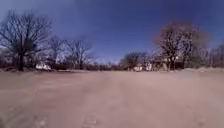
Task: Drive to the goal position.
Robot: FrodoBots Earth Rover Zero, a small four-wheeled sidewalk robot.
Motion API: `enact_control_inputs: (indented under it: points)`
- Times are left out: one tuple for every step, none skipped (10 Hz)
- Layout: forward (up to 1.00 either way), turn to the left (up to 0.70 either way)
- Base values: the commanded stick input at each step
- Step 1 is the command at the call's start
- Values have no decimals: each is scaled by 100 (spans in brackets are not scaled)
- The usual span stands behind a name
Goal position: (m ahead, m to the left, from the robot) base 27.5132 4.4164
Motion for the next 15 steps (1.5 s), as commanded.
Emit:
enact_control_inputs:
  points:
    - [100,0]
    - [100,0]
    - [100,0]
    - [100,0]
    - [100,0]
    - [100,0]
    - [100,0]
    - [100,0]
    - [100,0]
    - [100,0]
    - [100,0]
    - [100,0]
    - [100,0]
    - [100,0]
    - [100,0]
